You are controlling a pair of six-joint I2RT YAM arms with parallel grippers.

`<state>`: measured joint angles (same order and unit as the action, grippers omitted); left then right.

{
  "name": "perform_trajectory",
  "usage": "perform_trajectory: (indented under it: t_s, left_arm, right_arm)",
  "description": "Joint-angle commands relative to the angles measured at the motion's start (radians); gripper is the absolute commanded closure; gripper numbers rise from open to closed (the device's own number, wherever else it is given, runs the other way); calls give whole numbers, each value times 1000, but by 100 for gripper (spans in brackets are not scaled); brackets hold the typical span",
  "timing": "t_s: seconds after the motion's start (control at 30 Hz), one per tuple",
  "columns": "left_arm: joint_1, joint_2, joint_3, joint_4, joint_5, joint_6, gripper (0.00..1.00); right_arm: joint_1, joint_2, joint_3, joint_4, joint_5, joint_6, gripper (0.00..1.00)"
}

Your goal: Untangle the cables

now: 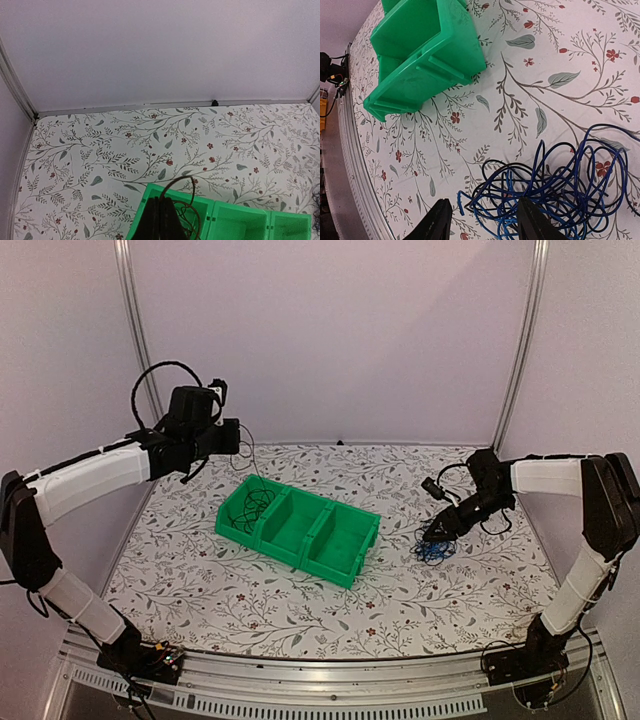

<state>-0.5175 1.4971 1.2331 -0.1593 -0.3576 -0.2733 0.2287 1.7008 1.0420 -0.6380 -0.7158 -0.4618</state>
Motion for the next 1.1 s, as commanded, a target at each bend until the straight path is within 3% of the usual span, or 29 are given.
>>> perform_trajectory:
  t_s: [0.0, 0.33, 0.73, 0.9, 1.07]
  left_arm:
    - [7, 5, -39, -52, 36, -50, 100]
    - [12, 206, 53, -210, 3, -156, 100]
    - [37, 360, 260, -27, -118, 9, 100]
    - [16, 303, 124, 176, -159, 79, 100]
    - [-32, 231, -66, 253, -176, 60, 100]
  right_arm:
    - [4, -23, 0, 11, -2, -9, 51]
    - [4, -23, -5, 11, 3, -12, 51]
    - [4, -26, 0, 7, 12, -15, 51]
    - [4, -37, -9, 3, 22, -20, 51]
    - [3, -69, -46, 8, 34, -26, 51]
